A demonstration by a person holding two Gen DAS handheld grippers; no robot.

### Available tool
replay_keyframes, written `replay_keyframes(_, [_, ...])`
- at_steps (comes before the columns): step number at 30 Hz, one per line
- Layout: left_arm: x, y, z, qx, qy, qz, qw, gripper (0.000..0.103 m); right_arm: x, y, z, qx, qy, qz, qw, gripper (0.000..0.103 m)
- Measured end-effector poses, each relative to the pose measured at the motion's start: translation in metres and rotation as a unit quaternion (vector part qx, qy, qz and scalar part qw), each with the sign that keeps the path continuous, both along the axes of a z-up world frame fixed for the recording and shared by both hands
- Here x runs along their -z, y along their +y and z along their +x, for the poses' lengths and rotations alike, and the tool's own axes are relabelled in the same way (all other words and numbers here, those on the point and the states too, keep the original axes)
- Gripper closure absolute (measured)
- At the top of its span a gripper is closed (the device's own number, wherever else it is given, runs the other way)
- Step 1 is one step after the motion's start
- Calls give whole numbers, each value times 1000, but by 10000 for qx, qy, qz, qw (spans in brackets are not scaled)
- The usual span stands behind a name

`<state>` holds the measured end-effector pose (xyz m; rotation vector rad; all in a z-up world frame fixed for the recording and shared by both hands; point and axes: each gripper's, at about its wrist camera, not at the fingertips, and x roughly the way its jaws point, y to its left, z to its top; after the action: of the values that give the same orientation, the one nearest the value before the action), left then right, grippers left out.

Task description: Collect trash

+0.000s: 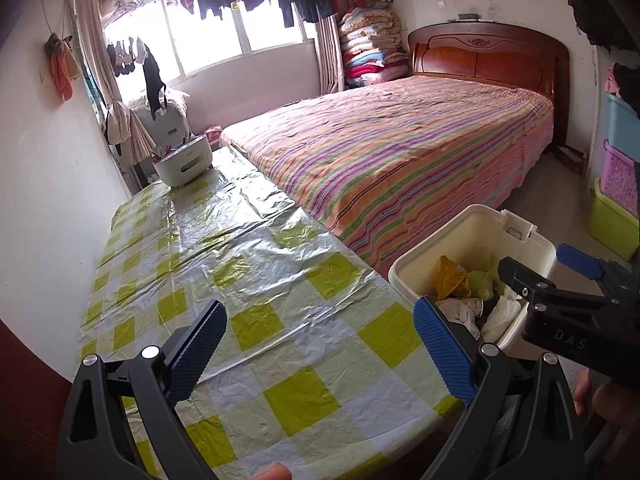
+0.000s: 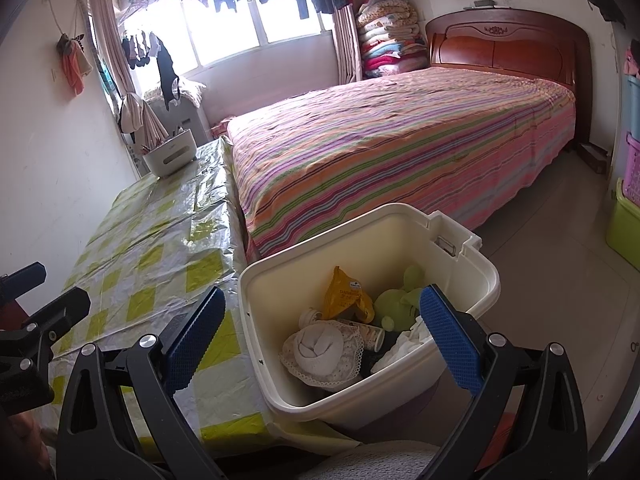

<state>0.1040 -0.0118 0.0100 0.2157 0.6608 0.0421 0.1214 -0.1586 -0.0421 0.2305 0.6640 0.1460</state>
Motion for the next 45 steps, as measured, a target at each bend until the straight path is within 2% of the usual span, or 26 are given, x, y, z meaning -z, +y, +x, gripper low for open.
replay_keyframes(16, [-2,-3,-5,310,-50,-242,9992,11,2,-3,2,-29,36,1,10000,7])
replay_keyframes(21, [-2,-8,-7,279,-201,-30,9994,11,2,-5,2,-5,36,14,10000,7])
replay_keyframes(28, [1,-10,-3,110,-121,203,9997,11,1,-5,2,-7,43,18,10000,7])
replay_keyframes(34, [5,-13,-3,-174,-275,709,9970,11,1,-5,2,-7,43,16,10000,7])
replay_keyframes(45, [5,-17,-4,-260,-328,971,9944,11,2,-6,2,-20,47,0,10000,7])
